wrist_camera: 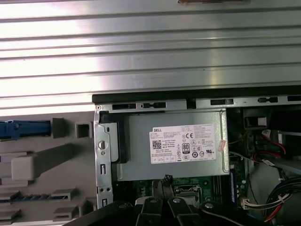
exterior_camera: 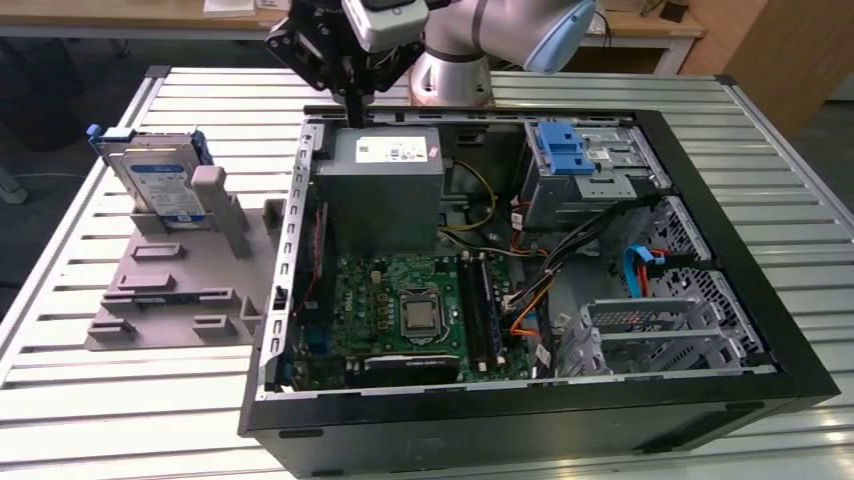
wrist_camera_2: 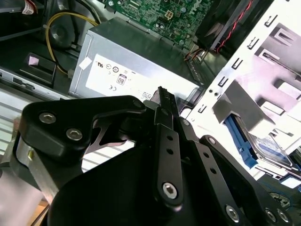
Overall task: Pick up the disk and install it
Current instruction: 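Reach for the disk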
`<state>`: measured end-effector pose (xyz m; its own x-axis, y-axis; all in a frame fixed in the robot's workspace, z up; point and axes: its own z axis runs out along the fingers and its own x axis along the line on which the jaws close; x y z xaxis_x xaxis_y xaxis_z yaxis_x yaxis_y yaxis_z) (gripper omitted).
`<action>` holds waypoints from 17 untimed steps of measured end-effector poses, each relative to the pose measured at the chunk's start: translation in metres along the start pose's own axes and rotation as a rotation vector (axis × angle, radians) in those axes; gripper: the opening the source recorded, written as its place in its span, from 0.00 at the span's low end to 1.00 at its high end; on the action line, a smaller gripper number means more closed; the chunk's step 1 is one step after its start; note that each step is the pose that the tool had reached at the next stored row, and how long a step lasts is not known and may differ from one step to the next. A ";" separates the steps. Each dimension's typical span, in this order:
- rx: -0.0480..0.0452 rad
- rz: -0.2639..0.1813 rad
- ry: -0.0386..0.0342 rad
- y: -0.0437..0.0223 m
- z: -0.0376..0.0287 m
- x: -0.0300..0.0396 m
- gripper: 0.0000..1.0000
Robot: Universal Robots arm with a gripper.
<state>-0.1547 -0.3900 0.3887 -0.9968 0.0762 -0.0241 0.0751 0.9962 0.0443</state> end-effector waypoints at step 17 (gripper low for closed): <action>0.0006 0.000 0.0000 0.0010 0.0055 0.0094 0.11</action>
<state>-0.1638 -0.3880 0.3831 -0.9968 0.0762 -0.0241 0.0751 0.9962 0.0436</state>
